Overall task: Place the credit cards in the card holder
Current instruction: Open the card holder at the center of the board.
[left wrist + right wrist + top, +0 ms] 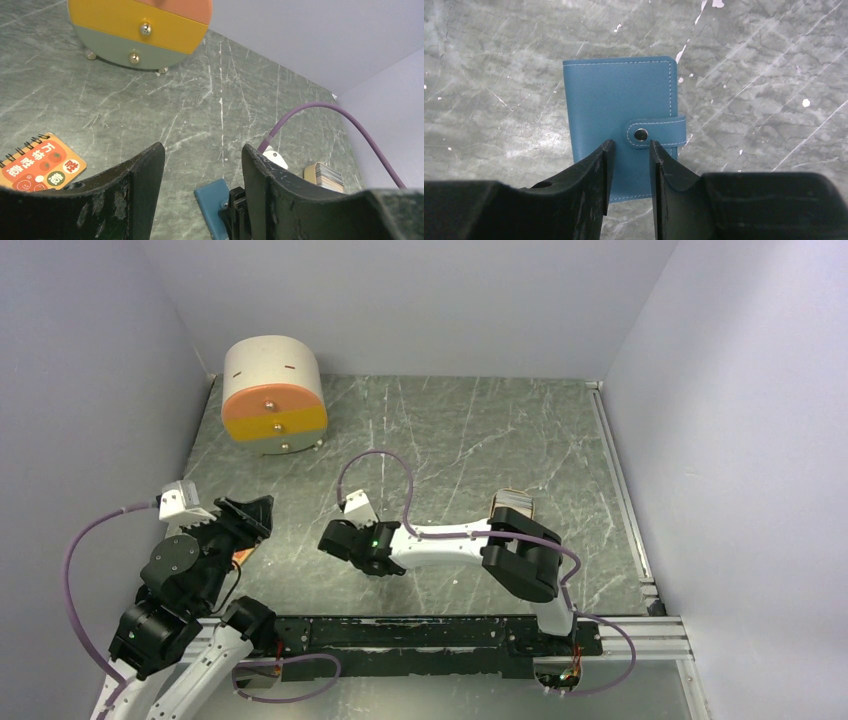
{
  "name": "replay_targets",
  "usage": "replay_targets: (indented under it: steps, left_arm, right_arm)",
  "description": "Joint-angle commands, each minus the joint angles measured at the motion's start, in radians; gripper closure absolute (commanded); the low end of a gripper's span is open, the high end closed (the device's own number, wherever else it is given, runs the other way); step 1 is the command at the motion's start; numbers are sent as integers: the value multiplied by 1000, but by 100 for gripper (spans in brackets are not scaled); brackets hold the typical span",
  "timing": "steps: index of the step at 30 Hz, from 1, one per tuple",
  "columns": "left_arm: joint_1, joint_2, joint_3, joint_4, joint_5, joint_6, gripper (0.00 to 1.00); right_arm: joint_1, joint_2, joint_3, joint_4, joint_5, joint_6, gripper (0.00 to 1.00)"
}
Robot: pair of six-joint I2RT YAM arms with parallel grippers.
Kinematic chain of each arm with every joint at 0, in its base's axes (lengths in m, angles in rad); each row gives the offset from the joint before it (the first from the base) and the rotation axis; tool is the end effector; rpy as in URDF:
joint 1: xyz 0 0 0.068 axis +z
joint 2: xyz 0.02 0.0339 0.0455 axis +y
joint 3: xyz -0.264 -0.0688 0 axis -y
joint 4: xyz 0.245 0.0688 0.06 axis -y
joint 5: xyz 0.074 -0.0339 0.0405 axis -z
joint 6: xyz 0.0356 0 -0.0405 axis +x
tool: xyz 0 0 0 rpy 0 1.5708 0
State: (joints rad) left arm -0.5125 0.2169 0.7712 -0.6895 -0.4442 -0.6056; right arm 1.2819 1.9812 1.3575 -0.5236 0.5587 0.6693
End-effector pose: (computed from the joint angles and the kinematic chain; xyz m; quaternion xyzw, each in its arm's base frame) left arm 0.0459 -0.0083 0.3360 -0.1789 0.7272 -0.1996 0.6319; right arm 0.1326 0.3800 0.1662 -0.2281 0.9135 0.0161 0.3365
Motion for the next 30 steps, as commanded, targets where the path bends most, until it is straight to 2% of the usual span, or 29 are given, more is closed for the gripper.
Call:
replay_targets:
  steps: [1,7,19,23,27,30]
  left_arm:
    - [-4,6,-10,0,-13,14,37]
    - [-4,19,-10,1,-10,14,37]
    - [-4,32,-12,1,-9,17,37]
    - [-4,55,-11,0,-7,11,37]
    - [-4,87,-9,-11,-4,-20,38]
    - [-4,125,-12,-32,18,-97,38]
  right_arm:
    - [-10,-18,-1,9,37,-29,64]
    - [-12,-49,15,20,19,-48,63]
    - [-28,40,-20,27,6,-32,65]
    - [-39,34,-53,65,-8,-43,78]
    - [-64,11,-97,107,-25,-41,100]
    - [-68,-48,-133,149,-34,-42,100]
